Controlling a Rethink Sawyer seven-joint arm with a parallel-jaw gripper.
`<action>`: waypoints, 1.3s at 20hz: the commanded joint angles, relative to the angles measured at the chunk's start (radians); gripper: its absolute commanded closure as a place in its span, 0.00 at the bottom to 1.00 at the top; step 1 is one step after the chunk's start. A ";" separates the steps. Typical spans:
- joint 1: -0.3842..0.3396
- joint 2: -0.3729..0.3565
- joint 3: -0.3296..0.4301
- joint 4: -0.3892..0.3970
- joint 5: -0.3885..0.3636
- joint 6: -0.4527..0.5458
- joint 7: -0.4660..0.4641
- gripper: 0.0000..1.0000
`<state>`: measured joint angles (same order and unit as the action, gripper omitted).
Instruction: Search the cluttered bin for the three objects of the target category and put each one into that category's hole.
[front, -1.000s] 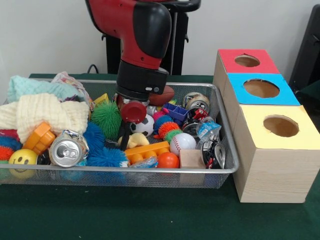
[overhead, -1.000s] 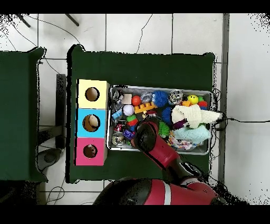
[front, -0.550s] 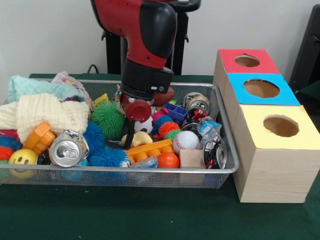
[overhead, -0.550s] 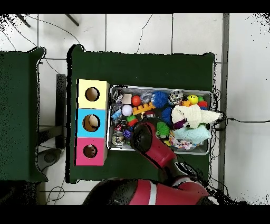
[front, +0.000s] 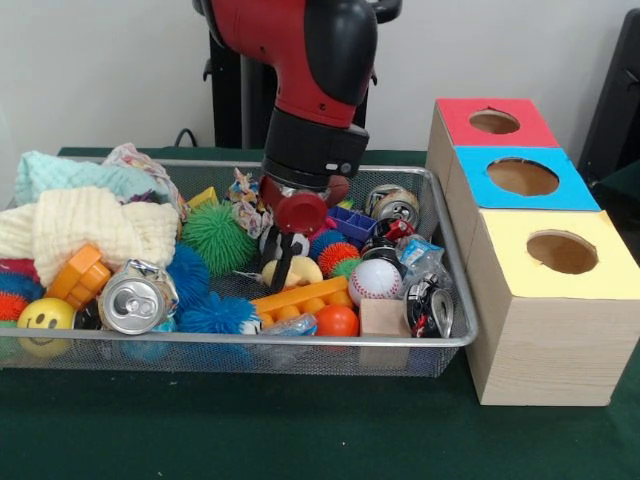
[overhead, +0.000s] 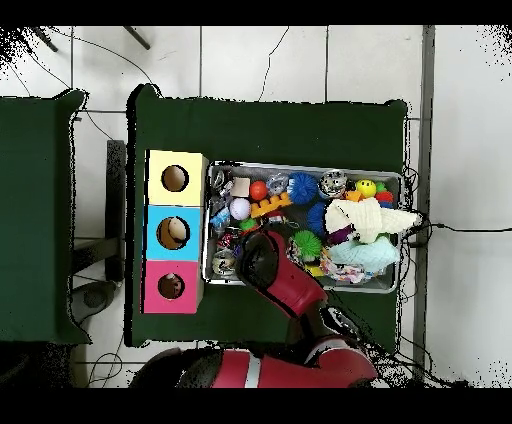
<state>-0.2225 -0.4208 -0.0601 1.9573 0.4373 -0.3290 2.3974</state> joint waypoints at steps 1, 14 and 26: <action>0.018 -0.030 0.018 0.012 0.052 0.123 0.143 0.00; -0.006 -0.042 0.031 0.011 0.013 0.135 0.149 0.00; 0.016 -0.089 0.019 0.030 0.040 0.187 0.150 0.00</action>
<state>-0.2126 -0.4785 -0.0815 1.9577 0.4366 -0.2800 2.3974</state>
